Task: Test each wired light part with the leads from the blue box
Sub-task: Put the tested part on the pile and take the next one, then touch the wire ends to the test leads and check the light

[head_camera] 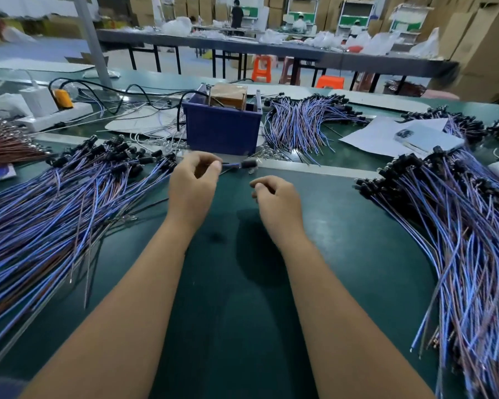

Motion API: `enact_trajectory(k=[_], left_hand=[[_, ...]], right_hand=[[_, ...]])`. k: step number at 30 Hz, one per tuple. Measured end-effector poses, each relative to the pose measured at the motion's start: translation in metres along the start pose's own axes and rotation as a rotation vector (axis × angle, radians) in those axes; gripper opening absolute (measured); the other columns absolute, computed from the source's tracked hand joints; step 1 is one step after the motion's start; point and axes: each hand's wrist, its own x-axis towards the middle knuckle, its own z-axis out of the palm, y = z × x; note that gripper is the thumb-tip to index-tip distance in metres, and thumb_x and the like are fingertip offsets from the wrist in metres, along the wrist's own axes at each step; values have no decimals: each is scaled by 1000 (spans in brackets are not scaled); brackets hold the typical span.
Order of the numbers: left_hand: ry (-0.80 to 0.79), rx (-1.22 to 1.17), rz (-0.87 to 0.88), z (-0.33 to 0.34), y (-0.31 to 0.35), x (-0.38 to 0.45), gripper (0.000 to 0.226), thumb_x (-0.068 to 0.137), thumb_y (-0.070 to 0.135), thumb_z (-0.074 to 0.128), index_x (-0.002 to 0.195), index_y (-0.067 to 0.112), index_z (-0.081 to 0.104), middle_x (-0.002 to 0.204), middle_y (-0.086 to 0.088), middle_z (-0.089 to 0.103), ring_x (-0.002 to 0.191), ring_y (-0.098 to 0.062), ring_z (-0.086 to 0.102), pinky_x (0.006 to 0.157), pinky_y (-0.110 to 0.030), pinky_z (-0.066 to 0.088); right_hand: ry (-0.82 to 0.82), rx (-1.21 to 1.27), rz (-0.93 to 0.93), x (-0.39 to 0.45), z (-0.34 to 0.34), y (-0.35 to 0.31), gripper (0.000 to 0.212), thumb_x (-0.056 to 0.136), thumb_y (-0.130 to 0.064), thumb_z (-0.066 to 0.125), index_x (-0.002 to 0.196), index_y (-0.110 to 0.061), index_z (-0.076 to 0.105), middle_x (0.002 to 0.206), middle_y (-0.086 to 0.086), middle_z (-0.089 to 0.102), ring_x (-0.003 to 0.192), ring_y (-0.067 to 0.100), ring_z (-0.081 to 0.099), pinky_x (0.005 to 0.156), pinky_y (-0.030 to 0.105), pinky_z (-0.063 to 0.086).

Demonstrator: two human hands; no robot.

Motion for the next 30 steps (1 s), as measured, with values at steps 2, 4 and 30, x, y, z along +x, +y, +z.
enact_trajectory(k=[2,4,30], left_hand=[[-164,-398,-65,6,14,-6,18,90,12,51,81,11,66,75,4,66,75,-12,59,74,-23,49],[-399,-680,-147,11,22,-12,29,89,19,45,73,4,65,71,-5,65,69,-18,58,67,-26,49],[-222,-457,-439,11,5,-5,12,94,12,59,90,12,70,77,-3,62,71,-15,59,62,-19,53]], right_hand=[[-81,337,77,0,-2,-5,25,96,-5,45,86,-16,65,69,2,68,63,16,61,60,26,47],[-190,636,141,0,-2,-9,31,100,-8,41,85,-15,67,68,3,70,60,17,61,57,24,49],[-280,110,-59,-3,7,1,25,89,-14,59,68,-27,65,50,-9,57,53,7,49,60,26,41]])
